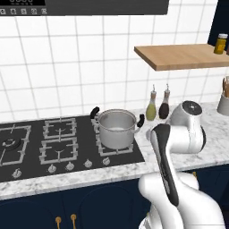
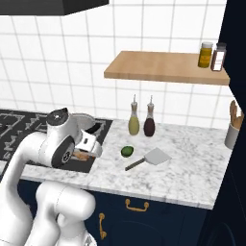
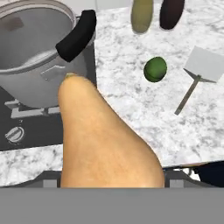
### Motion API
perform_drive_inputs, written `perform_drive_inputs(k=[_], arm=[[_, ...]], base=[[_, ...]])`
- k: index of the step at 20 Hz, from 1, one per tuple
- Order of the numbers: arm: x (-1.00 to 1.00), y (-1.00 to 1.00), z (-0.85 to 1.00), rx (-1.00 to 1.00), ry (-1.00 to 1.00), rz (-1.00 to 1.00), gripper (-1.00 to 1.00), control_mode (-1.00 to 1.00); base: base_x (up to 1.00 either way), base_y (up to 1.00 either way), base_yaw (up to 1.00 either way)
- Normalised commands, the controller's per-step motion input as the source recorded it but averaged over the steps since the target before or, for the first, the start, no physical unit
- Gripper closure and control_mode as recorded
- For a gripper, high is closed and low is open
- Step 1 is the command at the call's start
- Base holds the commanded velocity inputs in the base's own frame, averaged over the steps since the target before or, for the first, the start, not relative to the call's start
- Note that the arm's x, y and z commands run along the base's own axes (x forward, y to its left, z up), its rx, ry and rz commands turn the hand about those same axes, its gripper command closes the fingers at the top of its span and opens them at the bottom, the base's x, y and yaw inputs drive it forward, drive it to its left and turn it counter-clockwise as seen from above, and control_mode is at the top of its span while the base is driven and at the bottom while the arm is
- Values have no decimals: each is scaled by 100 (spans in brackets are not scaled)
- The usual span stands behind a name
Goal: Put the avocado and squash in the pot. Retrieve the spatula and lightly stir the vegetables in the pot.
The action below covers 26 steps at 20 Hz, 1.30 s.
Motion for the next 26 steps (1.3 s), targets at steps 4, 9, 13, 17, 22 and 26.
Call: perform_drive_inputs(k=[4,9,13,17,22,26], arm=[[16,80,100,-9,7,0,100,-100],[84,63,74,-7,8,0,100,-100],[100,9,-16,-2,12,0,100,-100],[100,16,-66,-3,23,0,100,-100],[100,26,-50,-7,15,0,100,-100],[94,1,-44,-4,10,0,100,-100]], base=[[0,0,0],[0,0,0],[0,0,0],[0,0,0],[0,0,0],[0,0,0]])
